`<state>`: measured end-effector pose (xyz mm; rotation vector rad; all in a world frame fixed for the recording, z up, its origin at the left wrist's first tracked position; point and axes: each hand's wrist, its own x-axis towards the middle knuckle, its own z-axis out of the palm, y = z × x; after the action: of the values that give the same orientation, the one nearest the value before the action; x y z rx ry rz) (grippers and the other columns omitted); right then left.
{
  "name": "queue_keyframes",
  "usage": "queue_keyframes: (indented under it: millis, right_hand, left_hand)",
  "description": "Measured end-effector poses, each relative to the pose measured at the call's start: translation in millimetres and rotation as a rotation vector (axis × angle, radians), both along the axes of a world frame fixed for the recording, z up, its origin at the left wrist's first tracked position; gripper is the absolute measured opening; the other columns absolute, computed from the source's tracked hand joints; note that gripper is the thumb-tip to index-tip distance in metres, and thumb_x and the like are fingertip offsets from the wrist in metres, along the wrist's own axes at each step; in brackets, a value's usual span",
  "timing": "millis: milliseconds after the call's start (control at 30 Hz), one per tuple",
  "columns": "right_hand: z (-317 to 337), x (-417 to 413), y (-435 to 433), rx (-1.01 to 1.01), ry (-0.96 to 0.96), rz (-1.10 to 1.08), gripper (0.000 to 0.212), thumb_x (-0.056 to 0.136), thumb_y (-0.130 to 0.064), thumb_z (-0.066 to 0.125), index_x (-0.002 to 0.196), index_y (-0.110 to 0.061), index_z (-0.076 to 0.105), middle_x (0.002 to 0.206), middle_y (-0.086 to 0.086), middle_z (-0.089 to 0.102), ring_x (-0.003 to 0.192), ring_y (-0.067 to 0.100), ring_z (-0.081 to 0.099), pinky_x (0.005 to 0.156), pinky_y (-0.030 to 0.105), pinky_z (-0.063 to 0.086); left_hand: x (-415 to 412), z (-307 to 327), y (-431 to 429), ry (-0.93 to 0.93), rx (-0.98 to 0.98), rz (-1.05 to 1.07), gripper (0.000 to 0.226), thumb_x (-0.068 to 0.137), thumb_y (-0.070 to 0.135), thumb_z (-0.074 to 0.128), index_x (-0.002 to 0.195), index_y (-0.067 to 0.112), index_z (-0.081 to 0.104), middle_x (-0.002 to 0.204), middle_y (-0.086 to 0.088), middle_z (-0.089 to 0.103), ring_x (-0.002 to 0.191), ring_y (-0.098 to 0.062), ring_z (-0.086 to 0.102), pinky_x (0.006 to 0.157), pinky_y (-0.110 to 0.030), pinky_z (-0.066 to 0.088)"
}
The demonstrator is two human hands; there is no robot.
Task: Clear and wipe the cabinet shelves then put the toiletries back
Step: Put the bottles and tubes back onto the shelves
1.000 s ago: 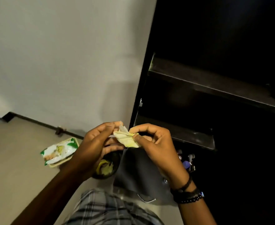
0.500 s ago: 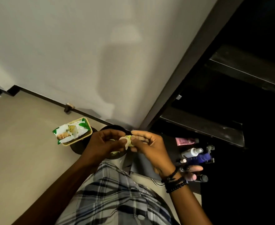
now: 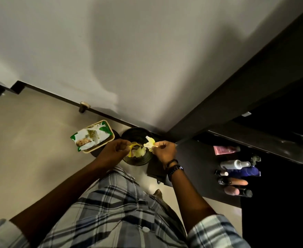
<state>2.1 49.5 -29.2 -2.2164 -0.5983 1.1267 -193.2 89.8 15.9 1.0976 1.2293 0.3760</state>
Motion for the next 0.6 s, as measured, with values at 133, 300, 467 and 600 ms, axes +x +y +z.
queue_keyframes:
  millis: [133, 300, 467, 600]
  right_hand:
    - [-27.6, -3.7, 20.6, -0.055, -0.004, 0.056, 0.011, 0.076, -0.010, 0.071, 0.086, -0.012, 0.074, 0.100, 0.010, 0.072, 0.097, 0.026, 0.066, 0.087, 0.029, 0.052]
    - [-38.1, -5.9, 22.3, -0.100, 0.068, 0.138, 0.037, 0.080, -0.002, 0.065, 0.117, -0.003, 0.064, 0.122, 0.014, 0.064, 0.115, 0.028, 0.059, 0.102, 0.035, 0.045]
    - [-25.8, -5.2, -7.3, -0.072, 0.091, 0.162, 0.039, 0.082, 0.009, 0.058, 0.121, 0.005, 0.058, 0.126, 0.021, 0.059, 0.121, 0.033, 0.053, 0.101, 0.035, 0.042]
    - [-15.0, 4.0, -34.7, -0.058, 0.129, 0.117, 0.057, 0.085, 0.002, 0.062, 0.138, -0.003, 0.041, 0.140, 0.014, 0.048, 0.130, 0.026, 0.044, 0.095, 0.020, 0.038]
  left_hand:
    - [-8.6, -6.2, 2.5, 0.086, 0.049, -0.055, 0.016, 0.088, 0.003, 0.060, 0.096, 0.017, 0.060, 0.084, -0.005, 0.064, 0.079, -0.012, 0.060, 0.060, -0.011, 0.045]
    - [-16.6, -10.6, 4.0, 0.127, 0.064, -0.100, 0.013, 0.090, 0.004, 0.057, 0.102, 0.010, 0.060, 0.080, -0.004, 0.064, 0.073, -0.011, 0.059, 0.054, -0.005, 0.044]
    - [-3.0, -15.9, 2.2, 0.166, 0.091, -0.177, 0.013, 0.091, 0.004, 0.057, 0.102, 0.008, 0.061, 0.085, -0.007, 0.064, 0.074, -0.013, 0.059, 0.053, -0.005, 0.043]
    - [28.9, -16.3, -3.5, 0.171, 0.122, -0.291, 0.015, 0.090, 0.007, 0.059, 0.105, 0.008, 0.062, 0.087, -0.003, 0.063, 0.079, -0.013, 0.060, 0.057, -0.010, 0.046]
